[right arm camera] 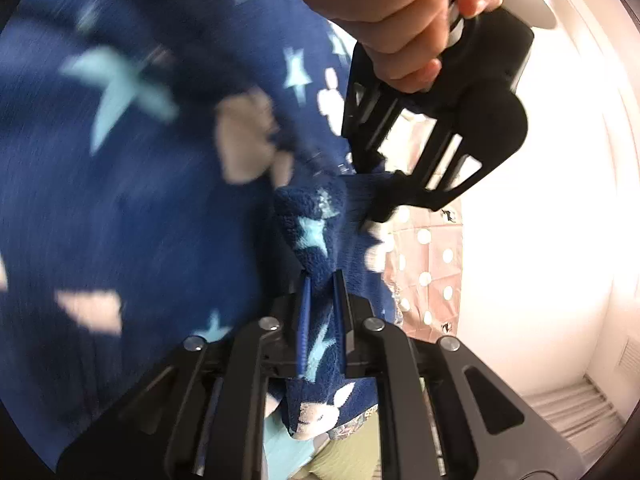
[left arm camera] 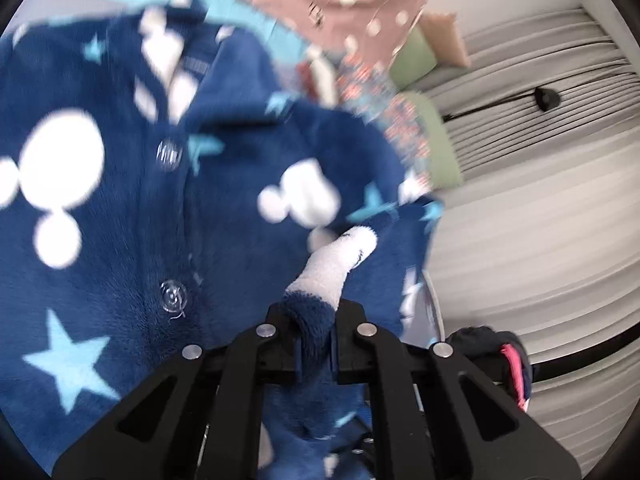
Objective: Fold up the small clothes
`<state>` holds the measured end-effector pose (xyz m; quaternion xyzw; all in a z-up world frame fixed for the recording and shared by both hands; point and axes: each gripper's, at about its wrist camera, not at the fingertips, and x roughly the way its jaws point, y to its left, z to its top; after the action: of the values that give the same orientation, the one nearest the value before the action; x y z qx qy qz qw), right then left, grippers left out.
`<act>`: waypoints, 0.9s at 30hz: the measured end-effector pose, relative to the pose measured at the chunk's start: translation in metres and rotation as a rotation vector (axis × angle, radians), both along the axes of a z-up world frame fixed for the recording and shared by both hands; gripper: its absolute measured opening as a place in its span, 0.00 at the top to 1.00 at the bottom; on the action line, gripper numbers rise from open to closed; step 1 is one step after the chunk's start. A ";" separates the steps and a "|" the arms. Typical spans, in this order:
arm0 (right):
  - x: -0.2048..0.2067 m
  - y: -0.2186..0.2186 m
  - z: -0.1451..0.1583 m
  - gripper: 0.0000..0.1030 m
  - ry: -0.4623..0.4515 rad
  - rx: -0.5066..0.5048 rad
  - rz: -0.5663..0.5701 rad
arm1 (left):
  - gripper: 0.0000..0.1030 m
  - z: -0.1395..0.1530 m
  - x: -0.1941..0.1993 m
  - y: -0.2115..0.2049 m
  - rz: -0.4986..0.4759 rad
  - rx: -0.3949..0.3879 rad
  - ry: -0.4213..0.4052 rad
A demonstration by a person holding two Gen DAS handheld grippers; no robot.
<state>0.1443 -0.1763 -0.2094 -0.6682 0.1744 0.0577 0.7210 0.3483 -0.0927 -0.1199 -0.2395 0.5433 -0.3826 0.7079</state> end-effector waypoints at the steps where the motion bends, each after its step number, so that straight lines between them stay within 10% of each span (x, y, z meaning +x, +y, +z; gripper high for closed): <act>1: 0.000 0.004 0.007 0.92 -0.018 0.020 -0.001 | 0.92 0.010 -0.002 0.006 0.008 -0.008 -0.023; 8: -0.007 0.047 0.041 0.88 -0.164 0.140 0.037 | 0.92 0.082 -0.016 0.063 0.087 -0.087 -0.138; 11: -0.009 0.065 0.046 0.46 -0.318 0.137 0.052 | 0.92 0.103 -0.020 0.069 0.124 -0.090 -0.183; 13: -0.001 0.079 0.051 0.36 -0.389 0.103 0.060 | 0.92 0.111 -0.023 0.083 0.140 -0.121 -0.174; 22: 0.033 0.141 0.061 0.38 -0.626 0.169 -0.045 | 0.92 0.137 -0.032 0.137 0.187 -0.245 -0.145; 24: 0.041 0.148 0.074 0.71 -0.634 0.228 -0.072 | 0.92 0.144 -0.034 0.150 0.197 -0.253 -0.155; 27: 0.044 0.154 0.090 0.88 -0.632 0.308 -0.084 | 0.92 0.153 -0.034 0.169 0.222 -0.247 -0.181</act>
<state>0.1883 -0.0219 -0.1194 -0.5288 -0.0407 -0.1563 0.8333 0.3142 0.0765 0.0327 -0.3479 0.3964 -0.3858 0.7569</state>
